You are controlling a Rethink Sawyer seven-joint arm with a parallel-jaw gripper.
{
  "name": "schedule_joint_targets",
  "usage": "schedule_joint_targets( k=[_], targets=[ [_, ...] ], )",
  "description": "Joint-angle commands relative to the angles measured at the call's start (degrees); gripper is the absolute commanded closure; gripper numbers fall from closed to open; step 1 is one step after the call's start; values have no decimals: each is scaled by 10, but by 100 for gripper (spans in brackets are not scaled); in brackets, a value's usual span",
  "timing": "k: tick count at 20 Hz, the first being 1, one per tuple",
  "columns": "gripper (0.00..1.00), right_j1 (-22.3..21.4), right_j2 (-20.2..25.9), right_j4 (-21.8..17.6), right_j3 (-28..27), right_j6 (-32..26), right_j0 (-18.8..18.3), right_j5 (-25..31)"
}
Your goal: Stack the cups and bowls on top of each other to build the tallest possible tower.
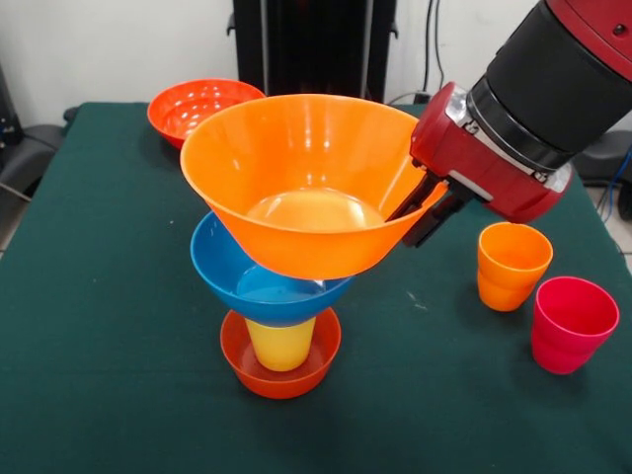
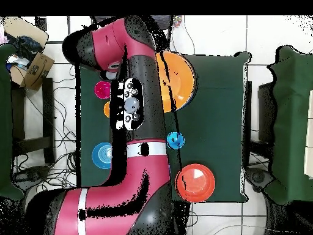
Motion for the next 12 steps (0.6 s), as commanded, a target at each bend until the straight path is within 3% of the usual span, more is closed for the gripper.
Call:
schedule_joint_targets(
  k=[1, 12],
  targets=[
    [100, -23, 7, 7, 66, -108, -12, -4],
    [100, -52, -8, 10, 136, -111, -29, -61]
  ],
)
